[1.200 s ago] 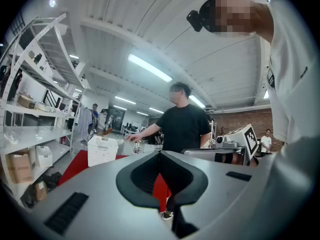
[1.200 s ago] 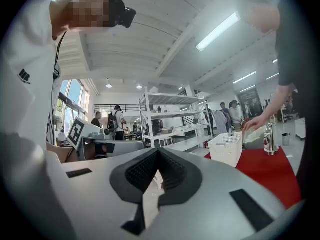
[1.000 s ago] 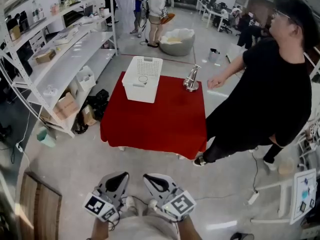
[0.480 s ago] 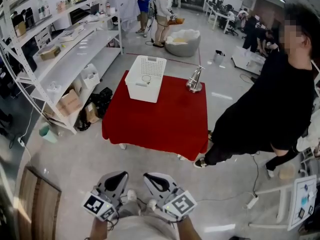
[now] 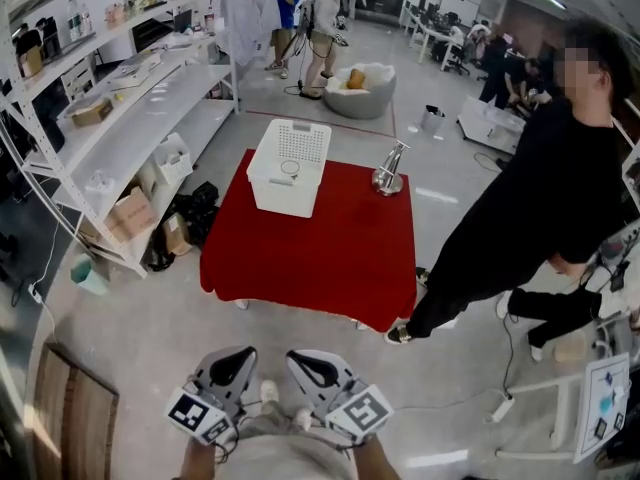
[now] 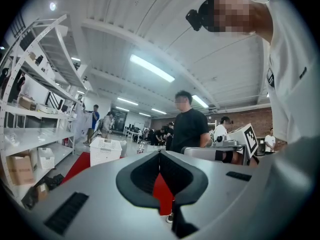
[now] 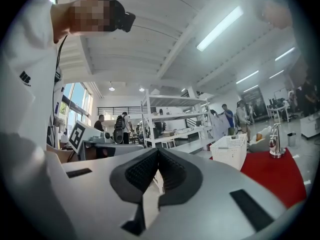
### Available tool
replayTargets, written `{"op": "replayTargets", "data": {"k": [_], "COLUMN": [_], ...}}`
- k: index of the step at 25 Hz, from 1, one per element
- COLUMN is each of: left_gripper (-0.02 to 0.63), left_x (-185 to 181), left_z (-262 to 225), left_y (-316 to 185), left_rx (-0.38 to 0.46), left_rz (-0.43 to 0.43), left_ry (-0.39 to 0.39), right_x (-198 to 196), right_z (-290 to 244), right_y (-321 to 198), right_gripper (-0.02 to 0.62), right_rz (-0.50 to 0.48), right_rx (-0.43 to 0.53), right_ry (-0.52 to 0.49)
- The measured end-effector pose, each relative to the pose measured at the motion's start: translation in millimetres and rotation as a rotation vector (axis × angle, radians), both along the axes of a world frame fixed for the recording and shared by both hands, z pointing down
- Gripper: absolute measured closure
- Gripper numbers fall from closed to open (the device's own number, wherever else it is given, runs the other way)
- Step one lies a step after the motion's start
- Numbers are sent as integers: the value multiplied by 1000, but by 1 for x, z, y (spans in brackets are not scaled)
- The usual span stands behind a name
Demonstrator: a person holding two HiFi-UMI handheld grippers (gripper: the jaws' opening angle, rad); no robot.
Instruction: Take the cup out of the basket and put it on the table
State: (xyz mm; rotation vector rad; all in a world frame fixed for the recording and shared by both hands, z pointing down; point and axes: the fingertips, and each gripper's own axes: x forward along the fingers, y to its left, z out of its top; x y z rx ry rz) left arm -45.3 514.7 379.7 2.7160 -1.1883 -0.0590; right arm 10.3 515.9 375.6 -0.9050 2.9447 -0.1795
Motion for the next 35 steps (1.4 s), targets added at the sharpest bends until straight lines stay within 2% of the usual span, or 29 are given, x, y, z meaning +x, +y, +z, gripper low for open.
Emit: {"op": "replayTargets", "data": {"k": [8, 15, 22, 35], "left_gripper": [595, 595, 595, 595], "left_x": [-21, -35, -52, -46], "left_z": [5, 10, 8, 11], "left_y": [-49, -88, -121, -182], "left_rx": [-2, 9, 16, 2], "left_rz": [12, 60, 87, 62], "left_ry": [0, -22, -5, 5], "right_x": [-17, -36, -55, -50], "right_z": [7, 9, 5, 7], "right_y": [-50, -90, -119, -177], "right_gripper": [588, 588, 588, 588], "right_rz": [23, 59, 89, 50], "right_rx": [-11, -19, -4, -10], "right_ry": [8, 6, 13, 19]}}
